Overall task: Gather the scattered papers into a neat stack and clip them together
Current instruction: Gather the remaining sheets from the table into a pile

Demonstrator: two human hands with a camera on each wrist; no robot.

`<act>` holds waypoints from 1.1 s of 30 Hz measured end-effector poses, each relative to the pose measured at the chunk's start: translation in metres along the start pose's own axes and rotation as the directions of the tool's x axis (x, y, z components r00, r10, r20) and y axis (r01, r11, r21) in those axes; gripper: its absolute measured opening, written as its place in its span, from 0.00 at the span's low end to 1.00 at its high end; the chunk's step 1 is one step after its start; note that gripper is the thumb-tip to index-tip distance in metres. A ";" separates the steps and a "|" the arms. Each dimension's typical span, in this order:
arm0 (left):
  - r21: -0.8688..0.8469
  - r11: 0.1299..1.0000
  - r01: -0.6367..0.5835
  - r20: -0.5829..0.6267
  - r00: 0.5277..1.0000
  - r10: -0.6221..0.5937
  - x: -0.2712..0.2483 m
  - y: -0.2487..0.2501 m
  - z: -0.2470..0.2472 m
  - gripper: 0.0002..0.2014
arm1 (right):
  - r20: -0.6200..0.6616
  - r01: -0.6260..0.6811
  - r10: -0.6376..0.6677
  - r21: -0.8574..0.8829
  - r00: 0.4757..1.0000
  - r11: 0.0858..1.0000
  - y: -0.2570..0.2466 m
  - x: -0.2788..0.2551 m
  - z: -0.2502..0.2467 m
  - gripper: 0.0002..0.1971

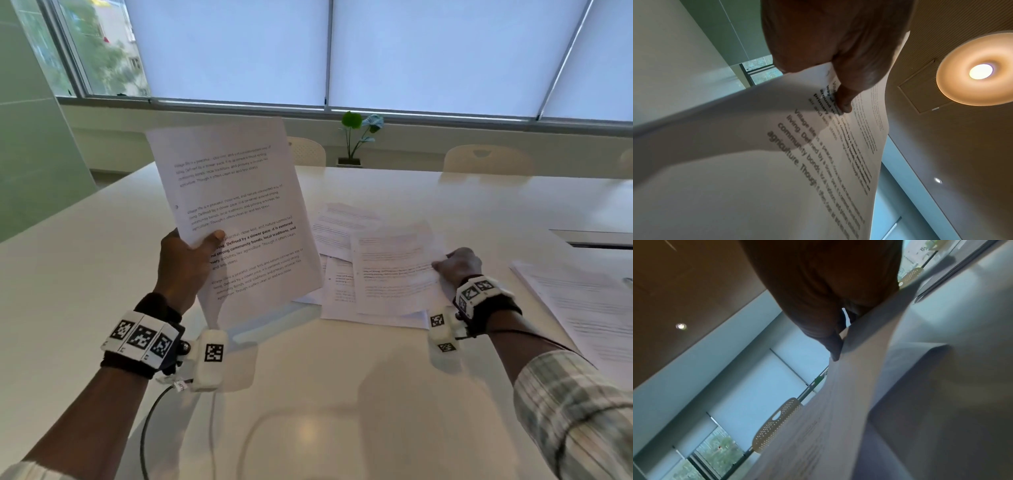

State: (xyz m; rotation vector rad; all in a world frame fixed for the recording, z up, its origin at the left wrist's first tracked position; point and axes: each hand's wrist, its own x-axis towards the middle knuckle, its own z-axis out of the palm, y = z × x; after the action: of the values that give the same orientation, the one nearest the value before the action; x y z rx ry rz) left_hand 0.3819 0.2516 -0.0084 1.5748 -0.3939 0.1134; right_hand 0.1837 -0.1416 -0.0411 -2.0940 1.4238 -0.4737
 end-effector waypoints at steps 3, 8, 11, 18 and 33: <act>-0.014 1.000 0.014 -0.004 1.000 -0.014 0.014 -0.006 0.011 0.15 | 0.052 -0.031 0.039 -0.142 0.998 0.989 0.005 0.014 0.010 0.26; -0.038 0.999 -0.001 -0.055 0.998 -0.002 0.034 -0.011 0.023 0.13 | 0.149 -0.048 0.113 -0.385 0.982 0.922 0.005 0.028 0.022 0.36; -0.027 1.000 -0.009 -0.062 0.998 0.007 0.042 -0.016 0.028 0.10 | 0.151 -0.041 0.114 -0.416 0.982 0.908 -0.003 0.035 0.023 0.40; 0.013 1.000 -0.009 0.007 1.000 0.009 0.047 -0.024 0.035 0.11 | 0.091 -0.008 0.032 -0.256 0.995 0.967 -0.006 0.037 0.032 0.21; -0.053 0.999 -0.003 0.177 0.984 0.012 0.056 -0.030 0.054 0.14 | -0.292 0.183 -0.184 -0.031 0.939 0.983 -0.021 0.014 -0.053 0.15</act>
State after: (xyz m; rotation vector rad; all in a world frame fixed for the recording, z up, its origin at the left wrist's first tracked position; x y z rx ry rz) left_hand 0.4348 0.1885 -0.0219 1.5361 -0.5380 -0.0315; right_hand 0.1738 -0.1614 0.0128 -2.2411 1.3897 -0.8907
